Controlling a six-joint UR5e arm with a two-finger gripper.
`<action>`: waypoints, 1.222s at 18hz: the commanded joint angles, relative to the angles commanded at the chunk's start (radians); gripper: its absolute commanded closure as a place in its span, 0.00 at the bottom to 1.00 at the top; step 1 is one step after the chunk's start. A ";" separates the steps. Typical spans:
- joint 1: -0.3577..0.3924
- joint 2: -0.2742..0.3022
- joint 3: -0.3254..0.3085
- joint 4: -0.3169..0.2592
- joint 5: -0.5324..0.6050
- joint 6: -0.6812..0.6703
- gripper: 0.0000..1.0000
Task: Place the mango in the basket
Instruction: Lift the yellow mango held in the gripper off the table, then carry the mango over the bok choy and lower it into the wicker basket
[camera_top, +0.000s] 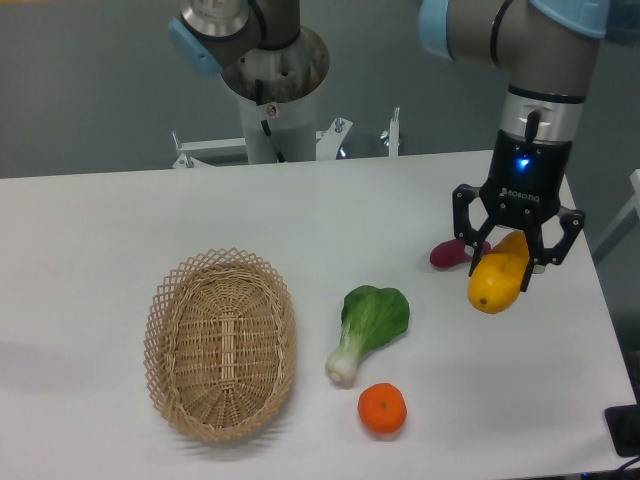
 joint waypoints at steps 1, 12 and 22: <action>0.000 -0.002 0.000 0.002 0.002 0.000 0.65; -0.029 0.044 -0.037 -0.008 0.011 -0.029 0.65; -0.323 0.060 -0.087 0.009 0.259 -0.339 0.65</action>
